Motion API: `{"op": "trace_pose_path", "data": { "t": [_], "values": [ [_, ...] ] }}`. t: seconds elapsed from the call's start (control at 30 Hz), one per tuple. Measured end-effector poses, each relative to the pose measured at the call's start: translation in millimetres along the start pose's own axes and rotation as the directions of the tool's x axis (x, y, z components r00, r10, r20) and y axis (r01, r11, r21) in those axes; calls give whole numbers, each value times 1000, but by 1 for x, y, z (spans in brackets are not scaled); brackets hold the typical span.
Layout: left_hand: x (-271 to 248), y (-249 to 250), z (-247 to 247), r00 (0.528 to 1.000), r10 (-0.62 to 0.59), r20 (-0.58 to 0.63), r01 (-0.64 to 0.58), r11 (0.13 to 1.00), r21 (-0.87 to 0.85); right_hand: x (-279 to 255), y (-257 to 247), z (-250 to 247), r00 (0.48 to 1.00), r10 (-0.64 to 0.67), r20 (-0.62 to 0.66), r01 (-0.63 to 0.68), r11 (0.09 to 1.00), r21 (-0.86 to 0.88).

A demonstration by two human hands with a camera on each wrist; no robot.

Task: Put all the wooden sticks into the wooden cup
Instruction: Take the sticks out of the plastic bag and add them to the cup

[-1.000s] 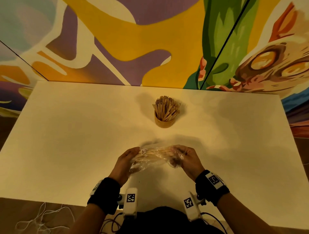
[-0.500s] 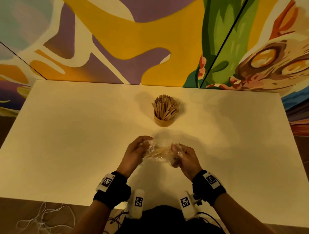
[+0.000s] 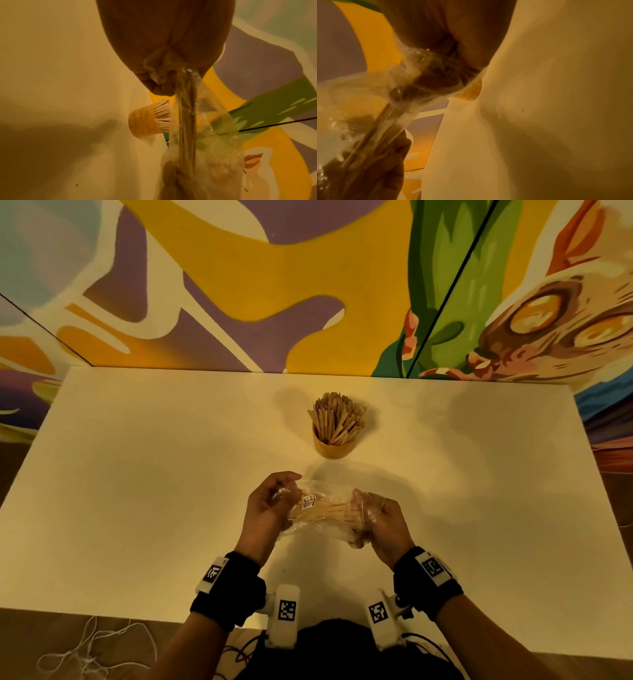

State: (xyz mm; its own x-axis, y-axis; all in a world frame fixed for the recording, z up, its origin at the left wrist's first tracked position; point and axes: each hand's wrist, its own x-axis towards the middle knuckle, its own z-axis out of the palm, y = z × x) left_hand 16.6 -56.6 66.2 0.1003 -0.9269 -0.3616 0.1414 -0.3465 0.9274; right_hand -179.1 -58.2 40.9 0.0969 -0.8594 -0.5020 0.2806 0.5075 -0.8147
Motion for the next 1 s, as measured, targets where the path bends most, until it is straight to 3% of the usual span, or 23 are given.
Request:
{"op": "trace_pose_path", "data": {
  "t": [0.13,0.57,0.83,1.0],
  "values": [
    [5,-1,-15,997,-16,-77,9,996,-94,5,-2,-10,996,-16,-85,16,1000,-8],
    [8,-16,-77,988,-58,-144,53,998,-38,28,-26,-68,988,-24,-153,-5,982,-189],
    [12,-45,-118,960,-108,-260,130,989,70,24,-27,-112,963,-67,-260,-11,958,-286],
    [13,-74,-130,948,-186,-260,237,954,183,15,-14,-122,953,-60,-297,-25,961,-276]
  ]
}}
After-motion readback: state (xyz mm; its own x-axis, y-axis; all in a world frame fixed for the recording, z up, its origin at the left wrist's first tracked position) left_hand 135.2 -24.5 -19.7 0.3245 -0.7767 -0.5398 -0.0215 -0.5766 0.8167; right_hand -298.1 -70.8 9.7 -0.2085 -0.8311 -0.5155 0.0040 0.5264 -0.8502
